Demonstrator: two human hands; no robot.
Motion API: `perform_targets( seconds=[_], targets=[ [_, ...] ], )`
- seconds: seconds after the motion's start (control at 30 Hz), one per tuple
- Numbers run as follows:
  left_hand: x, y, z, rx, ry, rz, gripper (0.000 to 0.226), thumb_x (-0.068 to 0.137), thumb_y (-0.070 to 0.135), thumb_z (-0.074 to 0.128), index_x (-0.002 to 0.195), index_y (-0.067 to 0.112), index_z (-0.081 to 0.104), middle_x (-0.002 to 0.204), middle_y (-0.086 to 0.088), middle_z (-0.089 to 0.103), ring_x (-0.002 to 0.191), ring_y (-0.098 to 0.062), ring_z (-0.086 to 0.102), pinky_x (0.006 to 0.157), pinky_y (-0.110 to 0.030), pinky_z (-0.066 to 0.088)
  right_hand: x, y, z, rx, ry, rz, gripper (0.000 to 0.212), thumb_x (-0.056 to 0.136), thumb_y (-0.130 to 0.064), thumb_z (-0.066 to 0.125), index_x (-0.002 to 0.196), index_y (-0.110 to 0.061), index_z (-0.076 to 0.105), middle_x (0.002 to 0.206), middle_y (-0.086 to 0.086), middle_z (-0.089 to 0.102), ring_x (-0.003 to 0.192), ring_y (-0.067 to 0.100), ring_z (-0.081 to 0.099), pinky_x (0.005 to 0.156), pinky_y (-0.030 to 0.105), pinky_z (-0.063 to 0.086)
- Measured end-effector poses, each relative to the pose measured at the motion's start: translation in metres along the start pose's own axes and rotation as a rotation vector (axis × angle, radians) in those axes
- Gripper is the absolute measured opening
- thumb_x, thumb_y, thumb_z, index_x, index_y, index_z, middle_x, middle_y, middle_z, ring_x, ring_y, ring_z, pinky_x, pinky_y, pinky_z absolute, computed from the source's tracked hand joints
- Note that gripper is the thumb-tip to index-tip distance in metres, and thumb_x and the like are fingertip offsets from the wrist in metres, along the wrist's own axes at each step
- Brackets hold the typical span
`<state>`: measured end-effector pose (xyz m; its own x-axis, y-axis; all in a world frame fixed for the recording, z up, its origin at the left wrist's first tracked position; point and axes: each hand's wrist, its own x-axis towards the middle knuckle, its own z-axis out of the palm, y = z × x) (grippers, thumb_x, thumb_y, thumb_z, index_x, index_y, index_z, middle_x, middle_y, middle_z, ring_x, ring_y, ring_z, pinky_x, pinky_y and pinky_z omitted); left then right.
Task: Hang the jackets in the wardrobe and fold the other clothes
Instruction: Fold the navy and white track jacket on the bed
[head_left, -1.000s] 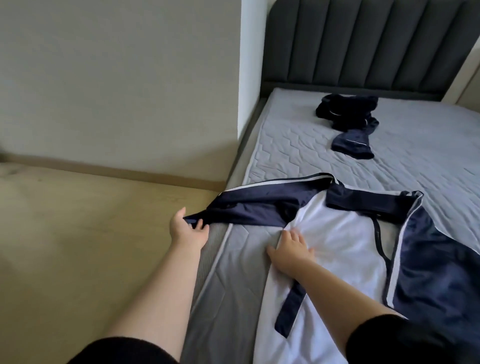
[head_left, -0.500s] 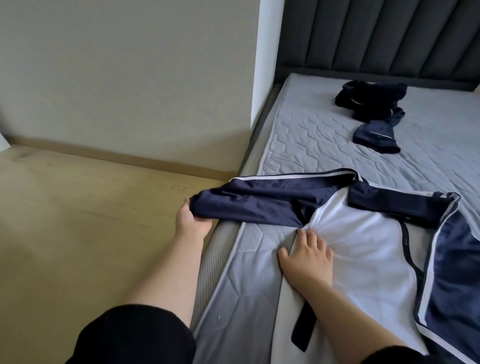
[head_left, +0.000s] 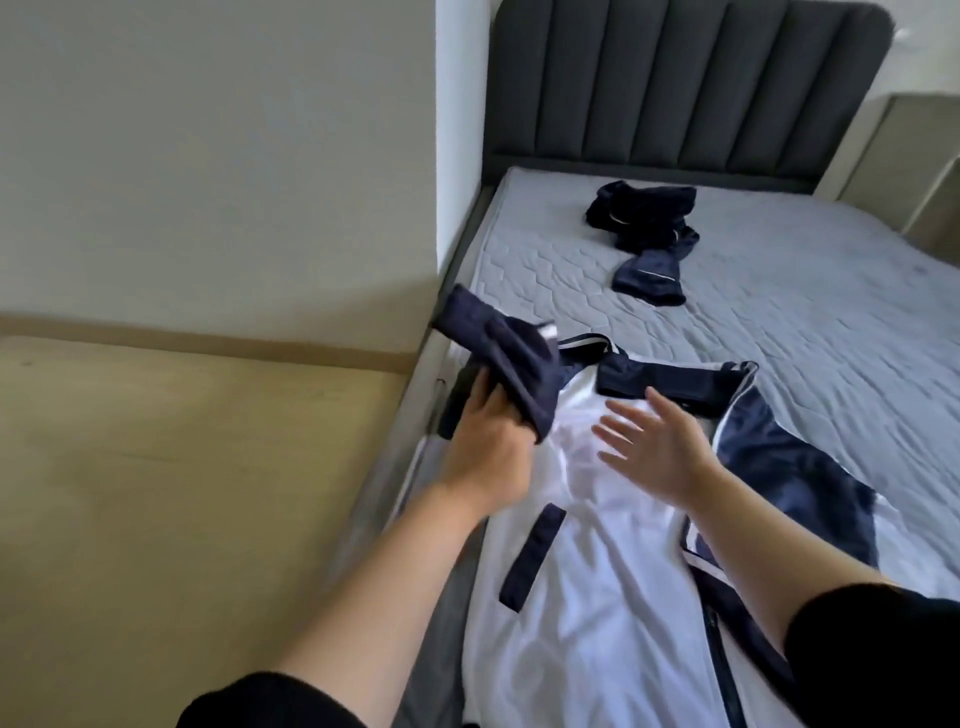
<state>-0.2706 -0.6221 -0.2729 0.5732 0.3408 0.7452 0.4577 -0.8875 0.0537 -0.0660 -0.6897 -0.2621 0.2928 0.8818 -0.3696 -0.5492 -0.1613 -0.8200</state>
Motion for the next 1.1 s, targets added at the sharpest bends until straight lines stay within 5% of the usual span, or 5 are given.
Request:
perform_targets(
  seconds=[0.1, 0.2, 0.53, 0.8, 1.1],
  targets=[
    [-0.037, 0.036, 0.011, 0.191, -0.468, 0.362, 0.036, 0.076, 0.021, 0.065, 0.111, 0.017, 0.067, 0.142, -0.004, 0.048, 0.136, -0.027, 0.037, 0.110, -0.049, 0.027, -0.033, -0.026, -0.046, 0.159, 0.001, -0.052, 0.055, 0.083, -0.054, 0.046, 0.110, -0.009, 0.063, 0.113, 0.020, 0.062, 0.103, 0.037, 0.063, 0.082, 0.053, 0.052],
    [-0.059, 0.043, 0.020, 0.129, -0.811, 0.150, 0.046, 0.097, 0.016, 0.034, 0.143, 0.019, 0.036, 0.158, -0.004, 0.013, 0.145, -0.022, 0.007, 0.116, -0.045, 0.004, -0.056, -0.019, -0.078, 0.066, 0.045, 0.048, 0.065, 0.089, -0.063, 0.034, 0.111, -0.009, 0.062, 0.108, 0.021, 0.064, 0.102, 0.038, 0.061, 0.079, 0.058, 0.048],
    [-0.053, 0.083, 0.008, 0.131, -0.720, -0.401, 0.046, 0.087, 0.006, 0.042, 0.129, 0.023, 0.052, 0.143, 0.000, 0.038, 0.136, -0.022, 0.025, 0.109, -0.034, 0.025, -0.096, -0.007, -0.061, -1.662, 0.204, 0.175, 0.032, 0.079, -0.038, 0.070, 0.078, -0.008, 0.062, 0.068, -0.002, 0.051, 0.062, 0.013, 0.049, 0.052, 0.021, 0.035],
    [-0.036, 0.108, -0.004, 0.139, -0.314, -0.097, 0.032, 0.041, -0.003, 0.082, 0.068, 0.010, 0.069, 0.088, -0.005, 0.068, 0.083, -0.026, 0.065, 0.075, -0.035, 0.052, -0.142, -0.032, -0.083, -0.534, 0.071, 0.098, 0.021, 0.093, -0.018, 0.057, 0.089, 0.002, 0.065, 0.072, 0.010, 0.071, 0.060, 0.017, 0.068, 0.053, 0.023, 0.053],
    [-0.039, 0.112, 0.005, 0.061, -0.501, -0.590, 0.009, 0.080, 0.006, 0.051, 0.088, 0.007, 0.056, 0.095, -0.010, 0.054, 0.087, -0.032, 0.054, 0.064, -0.034, 0.037, -0.163, 0.005, -0.147, -0.910, 0.202, 0.133, 0.034, 0.080, -0.036, 0.072, 0.054, -0.017, 0.060, 0.047, -0.004, 0.041, 0.039, 0.011, 0.038, 0.038, 0.020, 0.032]
  ],
)
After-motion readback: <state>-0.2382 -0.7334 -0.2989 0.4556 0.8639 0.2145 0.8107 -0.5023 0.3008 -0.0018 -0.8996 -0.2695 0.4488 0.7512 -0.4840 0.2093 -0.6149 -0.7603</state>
